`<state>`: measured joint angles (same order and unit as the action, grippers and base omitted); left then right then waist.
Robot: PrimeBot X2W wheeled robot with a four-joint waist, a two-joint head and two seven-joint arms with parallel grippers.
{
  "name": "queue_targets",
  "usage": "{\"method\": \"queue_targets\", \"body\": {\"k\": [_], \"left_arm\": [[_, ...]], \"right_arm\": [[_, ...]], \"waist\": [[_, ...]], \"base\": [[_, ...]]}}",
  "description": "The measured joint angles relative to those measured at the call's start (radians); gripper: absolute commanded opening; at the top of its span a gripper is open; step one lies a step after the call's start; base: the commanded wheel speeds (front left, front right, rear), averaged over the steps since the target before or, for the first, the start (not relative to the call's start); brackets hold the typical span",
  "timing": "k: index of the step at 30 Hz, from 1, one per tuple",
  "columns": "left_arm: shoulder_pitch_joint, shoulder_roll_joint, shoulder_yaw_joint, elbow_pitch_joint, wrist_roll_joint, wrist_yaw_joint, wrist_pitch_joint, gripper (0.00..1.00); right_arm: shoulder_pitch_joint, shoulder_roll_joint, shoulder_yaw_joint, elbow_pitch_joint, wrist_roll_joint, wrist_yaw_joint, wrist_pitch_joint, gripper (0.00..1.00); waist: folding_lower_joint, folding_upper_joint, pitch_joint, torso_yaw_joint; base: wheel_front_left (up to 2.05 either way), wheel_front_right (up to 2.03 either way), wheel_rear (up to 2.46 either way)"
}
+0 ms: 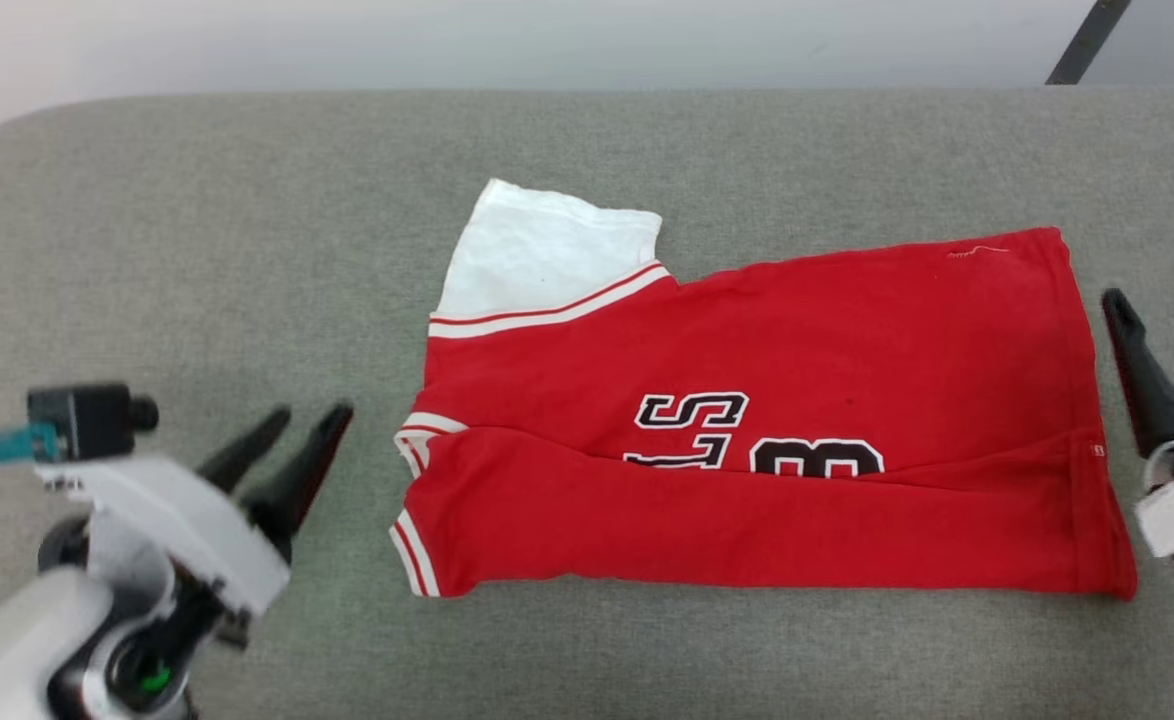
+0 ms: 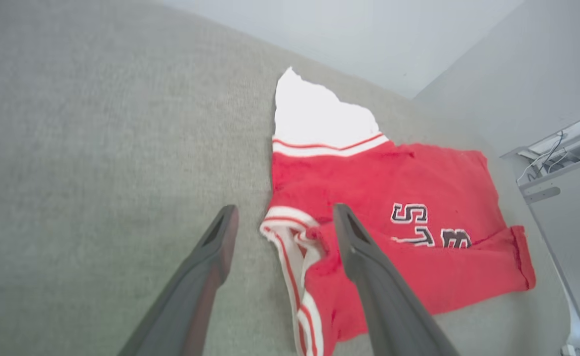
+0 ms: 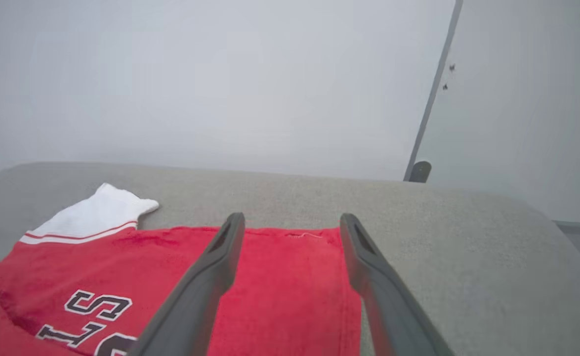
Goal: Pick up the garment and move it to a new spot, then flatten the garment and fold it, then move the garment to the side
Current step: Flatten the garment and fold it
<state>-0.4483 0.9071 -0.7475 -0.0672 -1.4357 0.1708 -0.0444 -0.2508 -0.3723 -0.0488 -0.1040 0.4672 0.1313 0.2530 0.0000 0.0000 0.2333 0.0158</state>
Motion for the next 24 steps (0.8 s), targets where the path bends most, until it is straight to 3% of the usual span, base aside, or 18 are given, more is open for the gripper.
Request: {"method": "queue_targets", "body": {"k": [6, 14, 21, 24], "left_arm": [[-0.186, -0.055, 0.012, 0.108, 0.103, -0.028, -0.017, 1.00], [-0.531, -0.140, -0.032, 0.425, 0.266, -0.129, 0.072, 1.00], [-0.754, -0.209, -0.091, 0.730, 0.311, -0.237, 0.241, 1.00], [-0.809, -0.229, -0.143, 0.829, 0.304, -0.275, 0.409, 1.00]], "right_arm": [[-0.039, 0.061, 0.033, 0.068, -0.059, 0.000, -0.211, 1.00], [-0.091, 0.116, 0.062, 0.083, -0.091, 0.000, -0.296, 1.00], [-0.096, 0.139, 0.061, 0.087, -0.092, 0.000, -0.315, 1.00], [-0.097, 0.148, 0.066, 0.088, -0.090, 0.000, -0.316, 1.00]], "waist": [[0.0000, 0.0000, 0.026, -0.024], [0.0001, 0.0000, 0.082, -0.095], [0.0000, 0.0000, 0.143, -0.177], [0.0000, 0.0000, 0.168, -0.213]], "base": [[0.00, 0.00, 0.00], [0.00, 0.00, 0.00], [0.00, 0.00, 0.00], [0.00, 0.00, 0.00]]}}
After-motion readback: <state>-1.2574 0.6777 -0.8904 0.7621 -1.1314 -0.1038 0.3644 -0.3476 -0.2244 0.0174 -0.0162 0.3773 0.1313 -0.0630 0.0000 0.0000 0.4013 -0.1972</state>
